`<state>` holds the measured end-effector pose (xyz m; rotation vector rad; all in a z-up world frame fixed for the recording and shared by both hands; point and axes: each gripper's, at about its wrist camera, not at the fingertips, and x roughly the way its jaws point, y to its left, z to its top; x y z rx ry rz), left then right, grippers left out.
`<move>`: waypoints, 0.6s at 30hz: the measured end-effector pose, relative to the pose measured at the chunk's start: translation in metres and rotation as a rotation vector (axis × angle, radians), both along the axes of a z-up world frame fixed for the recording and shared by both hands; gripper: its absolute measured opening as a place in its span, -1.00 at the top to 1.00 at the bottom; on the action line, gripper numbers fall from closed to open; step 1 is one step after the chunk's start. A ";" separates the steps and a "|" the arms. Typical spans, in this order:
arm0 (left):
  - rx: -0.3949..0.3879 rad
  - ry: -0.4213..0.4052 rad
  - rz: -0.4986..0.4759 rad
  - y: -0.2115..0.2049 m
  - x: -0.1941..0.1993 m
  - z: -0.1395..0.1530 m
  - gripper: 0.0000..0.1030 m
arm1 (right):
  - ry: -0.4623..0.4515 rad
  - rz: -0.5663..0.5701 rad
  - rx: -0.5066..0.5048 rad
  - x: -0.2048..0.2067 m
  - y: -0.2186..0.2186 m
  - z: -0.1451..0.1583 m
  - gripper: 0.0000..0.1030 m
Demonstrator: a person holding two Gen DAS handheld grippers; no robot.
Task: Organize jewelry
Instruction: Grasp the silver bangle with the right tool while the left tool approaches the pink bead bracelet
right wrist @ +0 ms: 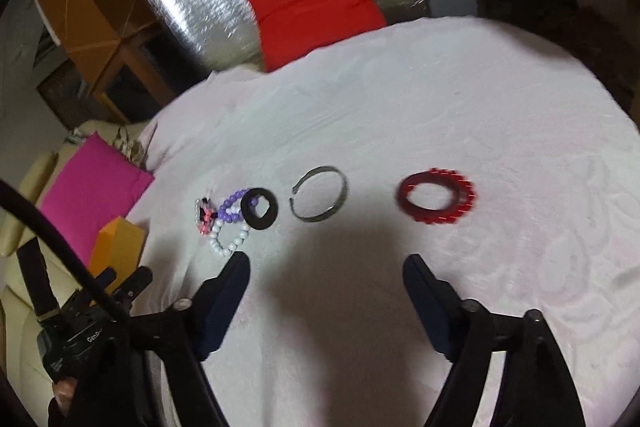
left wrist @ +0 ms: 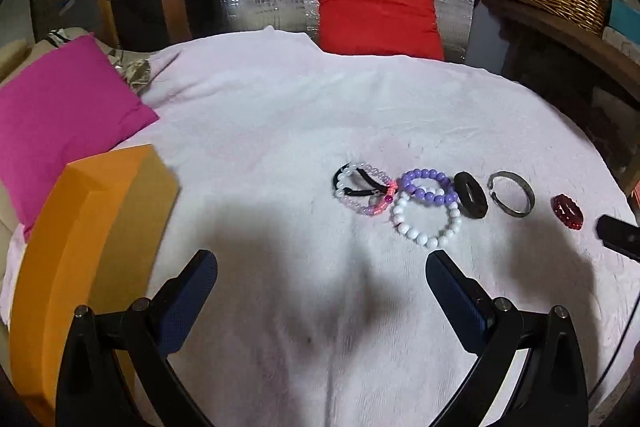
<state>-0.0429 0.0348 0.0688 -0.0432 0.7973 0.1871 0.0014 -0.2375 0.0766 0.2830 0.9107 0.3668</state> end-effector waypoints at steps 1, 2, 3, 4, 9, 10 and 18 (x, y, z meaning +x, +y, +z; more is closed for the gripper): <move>-0.002 0.006 -0.001 0.000 0.005 -0.002 -1.00 | 0.002 0.012 -0.020 0.006 0.007 -0.003 -0.39; -0.011 0.010 -0.003 0.000 0.010 -0.004 -1.00 | 0.003 0.021 -0.040 0.013 0.013 -0.006 -0.35; -0.026 0.011 -0.007 0.000 0.015 -0.006 -1.00 | 0.004 0.024 -0.050 0.017 0.016 -0.009 -0.33; -0.034 0.009 -0.010 0.000 0.018 -0.007 -1.00 | 0.011 0.027 -0.053 0.024 0.020 -0.014 -0.33; -0.036 0.015 0.019 0.009 0.044 -0.016 -0.99 | 0.041 0.025 -0.094 0.049 0.037 -0.034 -0.33; -0.047 0.014 0.022 0.011 0.047 -0.018 -0.98 | 0.045 0.018 -0.102 0.052 0.039 -0.037 -0.33; -0.096 0.039 0.006 0.007 0.081 -0.027 -0.98 | 0.010 -0.016 -0.159 0.064 0.049 -0.047 -0.35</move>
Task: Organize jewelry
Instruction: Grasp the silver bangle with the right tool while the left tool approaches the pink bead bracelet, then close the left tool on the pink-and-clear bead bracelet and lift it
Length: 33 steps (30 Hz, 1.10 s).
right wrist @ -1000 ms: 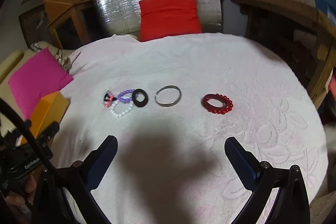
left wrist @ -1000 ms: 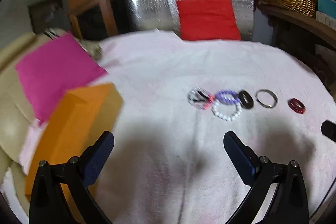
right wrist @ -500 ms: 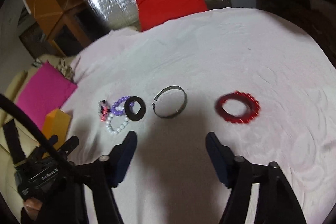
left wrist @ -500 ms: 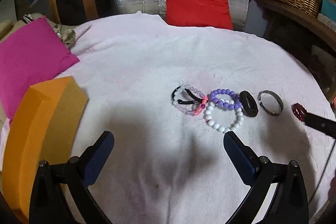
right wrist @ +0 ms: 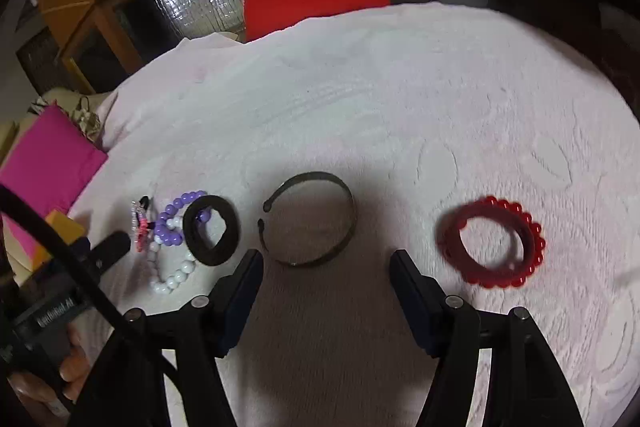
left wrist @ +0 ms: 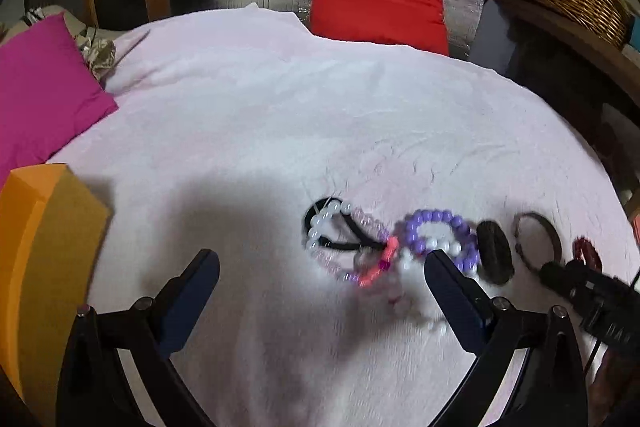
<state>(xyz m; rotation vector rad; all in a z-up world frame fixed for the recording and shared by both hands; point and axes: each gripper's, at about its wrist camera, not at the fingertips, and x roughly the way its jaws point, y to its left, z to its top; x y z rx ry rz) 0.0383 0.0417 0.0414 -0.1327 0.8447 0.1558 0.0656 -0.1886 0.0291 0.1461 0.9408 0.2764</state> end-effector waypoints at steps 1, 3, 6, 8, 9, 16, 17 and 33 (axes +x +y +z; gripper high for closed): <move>0.000 0.004 0.002 0.001 0.003 -0.001 -0.98 | -0.011 -0.004 -0.009 0.001 0.001 -0.001 -0.35; 0.001 0.022 0.010 0.002 0.009 -0.006 -0.98 | -0.035 -0.004 -0.029 0.002 0.004 -0.002 -0.35; -0.019 0.046 0.003 0.005 0.015 -0.011 -0.70 | -0.069 0.007 -0.060 0.002 0.007 -0.002 -0.24; -0.036 0.065 -0.014 0.007 0.015 -0.015 -0.50 | -0.085 0.007 -0.068 0.005 0.008 -0.002 -0.03; -0.050 0.067 -0.019 0.008 0.014 -0.015 -0.38 | -0.084 0.004 -0.080 0.006 0.009 -0.002 0.13; -0.071 0.076 -0.053 0.015 -0.002 -0.010 0.50 | -0.090 -0.011 -0.080 0.003 -0.001 -0.002 0.52; -0.076 0.074 -0.057 0.018 -0.007 -0.008 0.57 | -0.089 -0.013 -0.078 0.003 -0.002 -0.002 0.54; -0.089 0.030 -0.102 0.038 -0.036 0.008 0.74 | -0.059 -0.028 -0.049 -0.005 -0.008 0.005 0.77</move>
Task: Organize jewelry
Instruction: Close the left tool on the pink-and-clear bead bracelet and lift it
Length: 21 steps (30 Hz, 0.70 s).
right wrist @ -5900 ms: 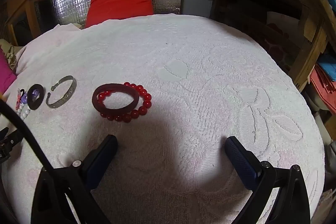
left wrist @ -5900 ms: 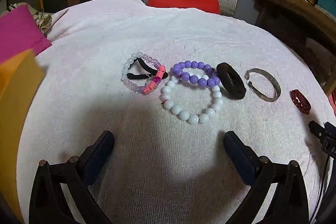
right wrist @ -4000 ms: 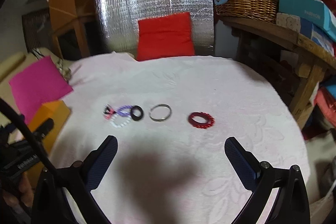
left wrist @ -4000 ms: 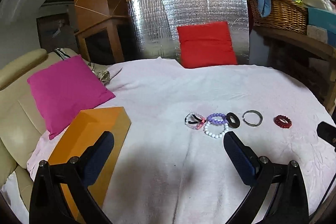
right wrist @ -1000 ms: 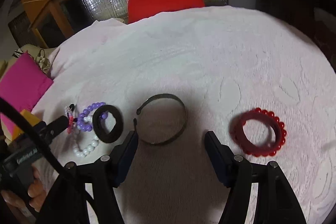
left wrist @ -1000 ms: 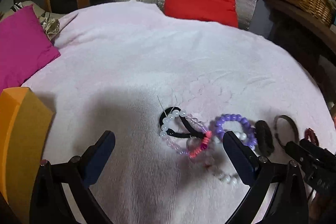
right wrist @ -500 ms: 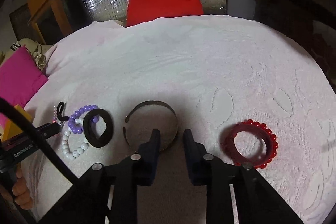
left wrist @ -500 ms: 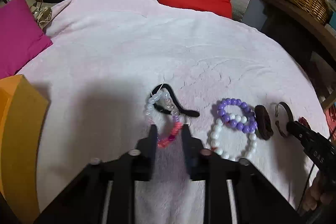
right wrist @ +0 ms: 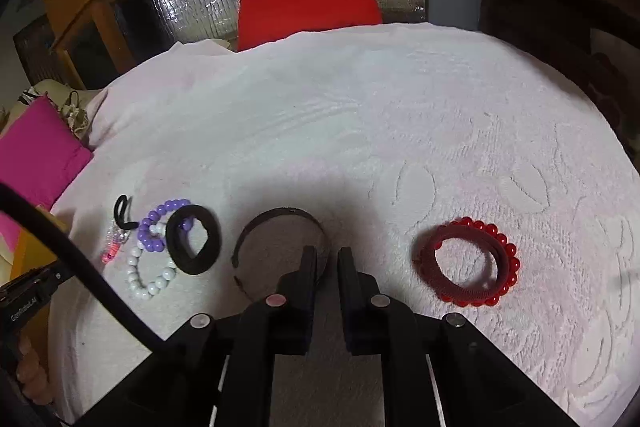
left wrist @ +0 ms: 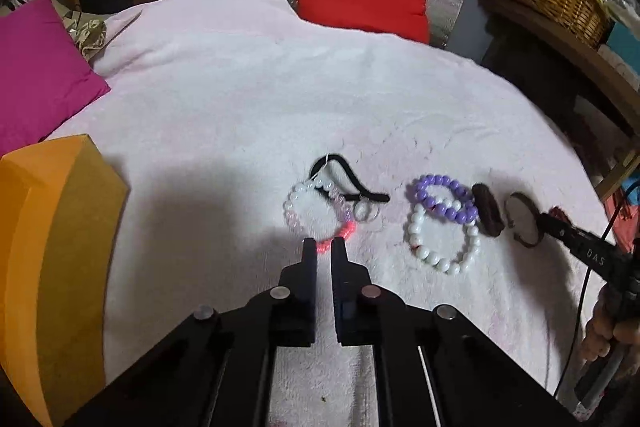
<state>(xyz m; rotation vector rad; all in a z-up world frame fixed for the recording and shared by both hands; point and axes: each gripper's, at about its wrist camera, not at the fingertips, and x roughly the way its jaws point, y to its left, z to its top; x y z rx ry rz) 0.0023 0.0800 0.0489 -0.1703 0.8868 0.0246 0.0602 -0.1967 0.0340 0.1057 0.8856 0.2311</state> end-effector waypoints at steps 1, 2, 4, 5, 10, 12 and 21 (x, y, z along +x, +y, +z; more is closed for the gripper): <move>0.007 0.003 0.016 0.001 0.001 0.001 0.29 | 0.001 0.005 0.016 0.001 -0.001 0.001 0.70; 0.016 0.003 0.033 0.002 0.002 0.001 -0.02 | 0.012 0.015 0.025 0.001 -0.002 0.001 0.63; 0.038 -0.032 0.058 0.001 -0.001 0.005 -0.36 | 0.029 0.032 0.032 0.001 -0.002 0.001 -0.16; 0.049 -0.032 0.048 -0.001 0.001 0.005 -0.36 | 0.017 0.035 0.038 -0.002 -0.004 0.003 -0.33; 0.109 0.053 -0.007 -0.014 0.015 -0.015 -0.36 | -0.035 0.111 -0.036 -0.012 0.004 0.003 -0.38; 0.117 0.104 -0.021 -0.018 0.022 -0.026 -0.36 | -0.009 0.131 -0.053 -0.011 0.008 -0.003 -0.38; -0.032 0.102 -0.013 -0.003 0.032 -0.030 0.21 | -0.045 0.131 -0.131 -0.004 0.028 -0.014 -0.41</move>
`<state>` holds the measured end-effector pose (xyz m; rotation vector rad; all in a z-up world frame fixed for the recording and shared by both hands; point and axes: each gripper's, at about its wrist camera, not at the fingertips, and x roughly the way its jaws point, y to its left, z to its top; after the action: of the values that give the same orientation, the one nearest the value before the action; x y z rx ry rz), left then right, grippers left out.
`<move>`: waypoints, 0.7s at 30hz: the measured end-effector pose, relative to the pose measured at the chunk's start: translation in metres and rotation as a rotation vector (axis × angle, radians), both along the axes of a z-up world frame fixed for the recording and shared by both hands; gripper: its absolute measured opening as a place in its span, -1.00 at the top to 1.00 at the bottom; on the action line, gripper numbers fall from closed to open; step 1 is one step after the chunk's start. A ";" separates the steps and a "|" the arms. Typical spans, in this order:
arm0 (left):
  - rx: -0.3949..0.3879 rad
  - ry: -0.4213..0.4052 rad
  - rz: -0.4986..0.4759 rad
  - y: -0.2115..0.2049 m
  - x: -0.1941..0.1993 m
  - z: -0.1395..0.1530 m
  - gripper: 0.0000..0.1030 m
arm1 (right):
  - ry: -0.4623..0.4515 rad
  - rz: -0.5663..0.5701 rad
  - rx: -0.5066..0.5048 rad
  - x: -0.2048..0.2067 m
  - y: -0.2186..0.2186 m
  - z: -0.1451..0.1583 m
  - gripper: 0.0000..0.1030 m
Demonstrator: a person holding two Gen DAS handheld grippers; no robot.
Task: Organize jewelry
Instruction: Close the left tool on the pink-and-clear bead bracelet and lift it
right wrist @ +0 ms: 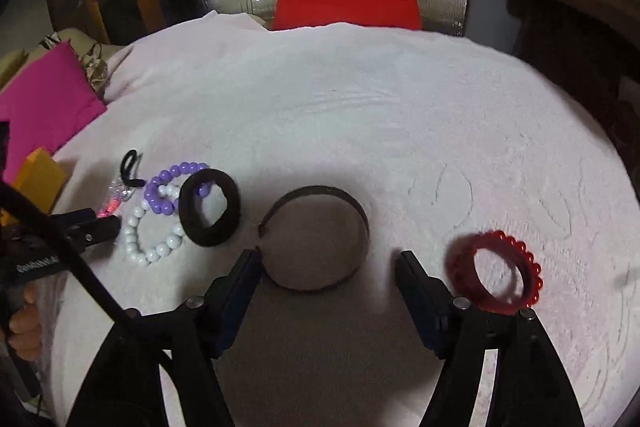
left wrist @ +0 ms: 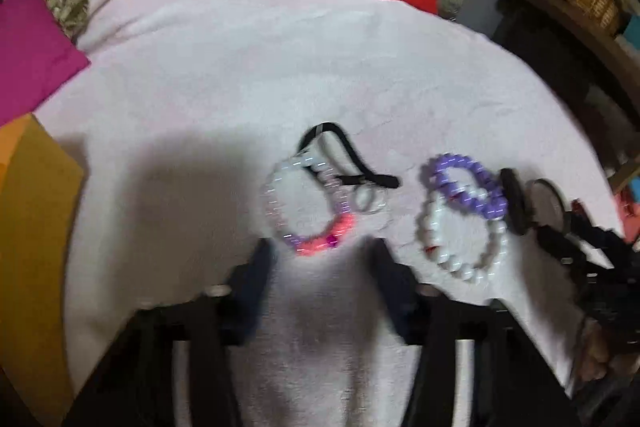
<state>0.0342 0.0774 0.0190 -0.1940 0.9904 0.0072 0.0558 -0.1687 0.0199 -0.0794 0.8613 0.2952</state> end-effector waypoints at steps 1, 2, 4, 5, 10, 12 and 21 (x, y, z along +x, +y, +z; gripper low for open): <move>0.007 -0.010 -0.002 -0.001 -0.001 0.002 0.46 | -0.004 -0.005 -0.007 0.001 0.003 0.000 -0.34; 0.016 -0.018 -0.013 -0.002 -0.002 0.003 0.61 | -0.006 -0.007 -0.007 0.001 0.005 0.000 -0.25; 0.015 -0.025 -0.020 -0.002 -0.003 0.004 0.80 | -0.015 -0.020 -0.007 0.002 0.008 0.002 -0.19; 0.012 -0.028 -0.023 -0.001 -0.004 0.005 0.83 | -0.017 -0.026 -0.007 0.003 0.009 0.002 -0.19; 0.002 -0.051 -0.024 -0.001 -0.013 0.014 0.90 | -0.016 -0.034 0.010 0.000 0.003 0.006 -0.18; 0.002 -0.066 -0.022 -0.001 -0.020 0.019 0.90 | -0.018 -0.041 0.013 -0.001 -0.002 0.008 -0.18; 0.023 -0.098 0.013 0.013 -0.029 0.027 -0.19 | -0.017 -0.069 0.070 -0.013 -0.021 0.025 -0.18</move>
<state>0.0056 0.0908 0.0465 -0.1784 0.8912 0.0210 0.0427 -0.1894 0.0453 0.0128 0.8341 0.2591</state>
